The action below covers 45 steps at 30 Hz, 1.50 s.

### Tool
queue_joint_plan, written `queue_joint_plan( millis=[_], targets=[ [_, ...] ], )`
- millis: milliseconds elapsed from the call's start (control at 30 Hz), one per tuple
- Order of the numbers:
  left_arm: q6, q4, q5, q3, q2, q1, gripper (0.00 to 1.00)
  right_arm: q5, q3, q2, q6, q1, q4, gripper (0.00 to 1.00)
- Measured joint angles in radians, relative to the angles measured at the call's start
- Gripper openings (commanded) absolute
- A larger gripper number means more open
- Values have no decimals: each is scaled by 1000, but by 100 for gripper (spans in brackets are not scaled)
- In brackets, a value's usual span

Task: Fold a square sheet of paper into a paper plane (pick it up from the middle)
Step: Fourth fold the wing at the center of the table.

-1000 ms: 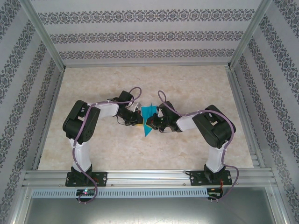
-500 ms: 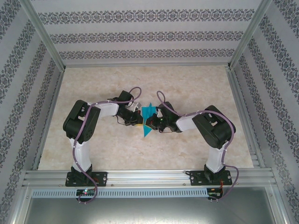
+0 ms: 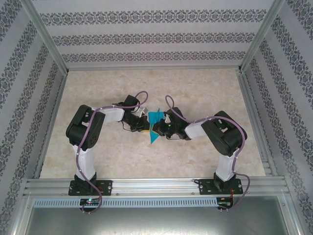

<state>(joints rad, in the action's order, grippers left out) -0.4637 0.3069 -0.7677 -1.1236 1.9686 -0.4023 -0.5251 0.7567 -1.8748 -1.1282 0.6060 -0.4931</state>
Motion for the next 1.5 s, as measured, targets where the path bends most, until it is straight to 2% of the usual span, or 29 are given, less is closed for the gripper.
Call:
queue_joint_plan(
  millis=[467,1500],
  targets=[
    [5,0,-2,0,0,0,0,1,14,-13,24,0,40,5],
    [5,0,-11,0,3,3,0,1,2,-23,-29,0,-11,4]
  ],
)
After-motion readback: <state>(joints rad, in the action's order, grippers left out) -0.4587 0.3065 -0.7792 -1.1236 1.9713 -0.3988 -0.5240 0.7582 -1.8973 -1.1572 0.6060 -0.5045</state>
